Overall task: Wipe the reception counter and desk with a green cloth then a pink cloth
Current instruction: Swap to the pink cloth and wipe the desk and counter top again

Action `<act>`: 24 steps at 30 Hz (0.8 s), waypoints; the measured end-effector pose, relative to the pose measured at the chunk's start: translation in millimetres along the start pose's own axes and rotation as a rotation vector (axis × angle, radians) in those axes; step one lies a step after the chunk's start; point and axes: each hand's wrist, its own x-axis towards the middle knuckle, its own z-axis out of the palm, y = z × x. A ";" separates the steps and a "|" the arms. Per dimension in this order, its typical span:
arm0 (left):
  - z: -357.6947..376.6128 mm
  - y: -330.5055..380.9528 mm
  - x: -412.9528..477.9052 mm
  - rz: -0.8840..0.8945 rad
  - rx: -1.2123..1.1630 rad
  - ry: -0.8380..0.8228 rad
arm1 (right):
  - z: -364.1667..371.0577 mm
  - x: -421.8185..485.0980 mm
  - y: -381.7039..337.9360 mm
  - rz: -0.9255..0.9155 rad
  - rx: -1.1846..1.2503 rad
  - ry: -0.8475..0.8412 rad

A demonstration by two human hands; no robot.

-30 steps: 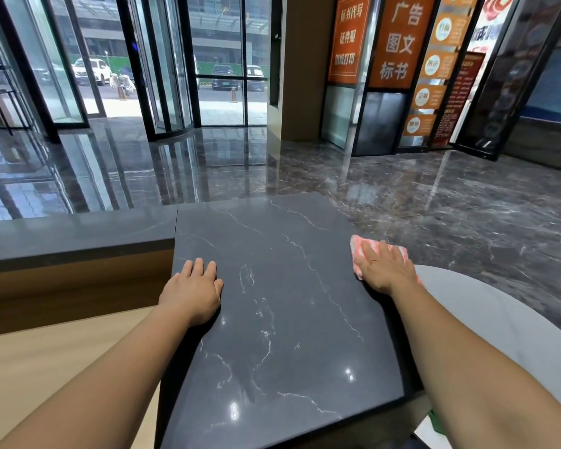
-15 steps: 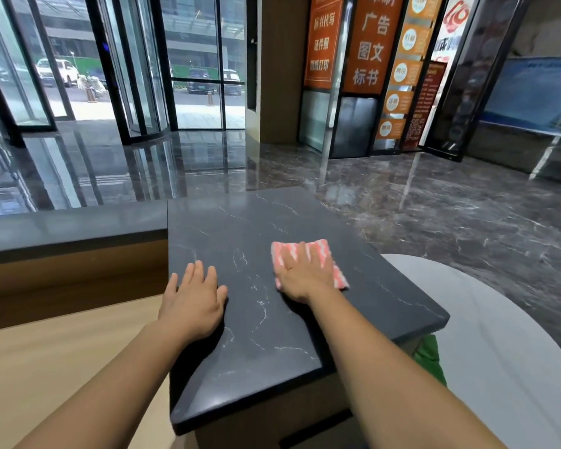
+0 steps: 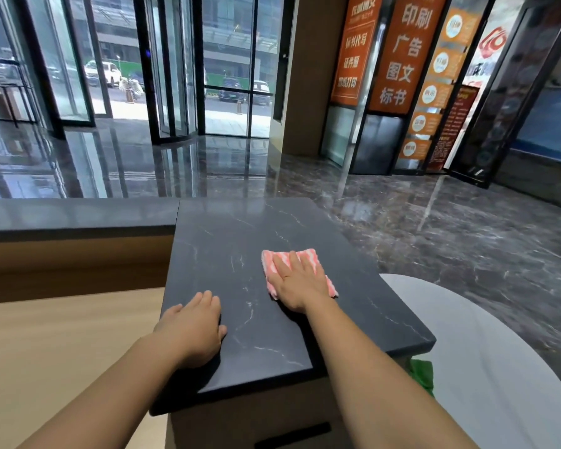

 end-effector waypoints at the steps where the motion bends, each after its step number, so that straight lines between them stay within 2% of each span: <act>1: -0.4 0.8 -0.5 -0.005 -0.015 -0.007 | -2.4 0.6 16.1 0.034 -0.004 0.002; 6: -7.3 6.8 -1.2 -0.020 -0.075 -0.062 | -9.4 1.7 85.5 0.202 0.001 0.020; 12: -8.3 10.3 -4.7 -0.031 -0.113 -0.076 | -10.0 3.5 109.6 0.278 -0.002 0.034; 18: -9.8 11.9 -8.3 -0.030 -0.134 -0.072 | -2.4 -14.2 66.5 0.371 0.065 0.023; 21: -8.7 10.3 -7.3 -0.031 -0.141 -0.075 | 7.5 -31.3 24.0 0.307 0.029 0.048; 24: -6.8 8.3 -6.4 -0.034 -0.156 -0.080 | 15.5 -45.9 -23.0 0.164 -0.006 0.031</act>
